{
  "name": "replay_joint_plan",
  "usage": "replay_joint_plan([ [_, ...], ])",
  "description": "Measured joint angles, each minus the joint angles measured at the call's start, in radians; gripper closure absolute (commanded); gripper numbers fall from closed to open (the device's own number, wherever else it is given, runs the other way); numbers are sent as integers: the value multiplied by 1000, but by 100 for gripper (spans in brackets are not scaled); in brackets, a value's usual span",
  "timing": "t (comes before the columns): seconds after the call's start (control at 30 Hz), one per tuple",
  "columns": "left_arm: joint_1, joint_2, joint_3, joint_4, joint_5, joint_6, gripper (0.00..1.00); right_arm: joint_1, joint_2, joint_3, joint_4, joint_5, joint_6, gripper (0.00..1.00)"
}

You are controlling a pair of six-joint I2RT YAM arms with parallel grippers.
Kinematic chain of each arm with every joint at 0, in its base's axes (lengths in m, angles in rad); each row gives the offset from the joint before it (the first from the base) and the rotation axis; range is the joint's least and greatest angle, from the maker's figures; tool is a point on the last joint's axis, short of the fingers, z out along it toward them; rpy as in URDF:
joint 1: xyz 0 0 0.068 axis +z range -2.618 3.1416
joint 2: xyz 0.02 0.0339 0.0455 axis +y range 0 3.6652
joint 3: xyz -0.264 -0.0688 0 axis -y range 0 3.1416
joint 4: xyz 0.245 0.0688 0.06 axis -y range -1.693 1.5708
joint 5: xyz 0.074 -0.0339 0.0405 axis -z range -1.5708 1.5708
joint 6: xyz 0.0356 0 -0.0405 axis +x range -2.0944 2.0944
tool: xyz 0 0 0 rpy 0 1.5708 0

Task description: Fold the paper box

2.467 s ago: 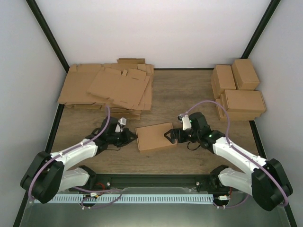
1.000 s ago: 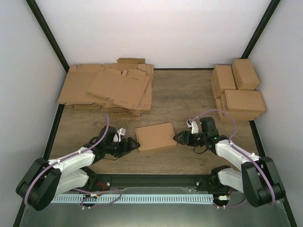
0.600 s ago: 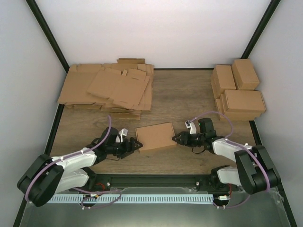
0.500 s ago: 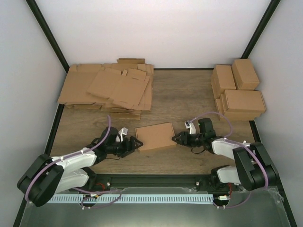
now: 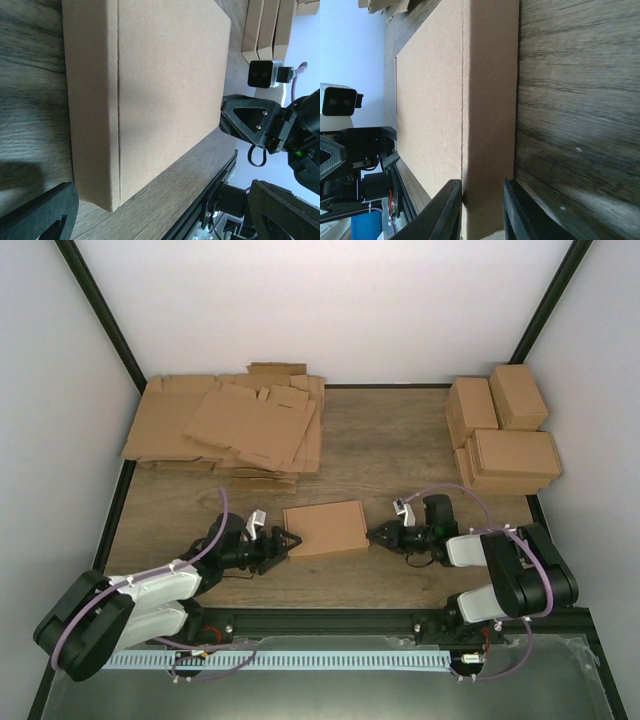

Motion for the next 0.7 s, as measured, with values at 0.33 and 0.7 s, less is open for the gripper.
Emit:
replay_joint_plan([
  [0.33,0,86,-5,126,5,-28,3,-53,14,-20,42,-47,0,79],
  [0.7,0,142,-2,154,2,0,3,-58,75,-16,69,-78,-1,67],
])
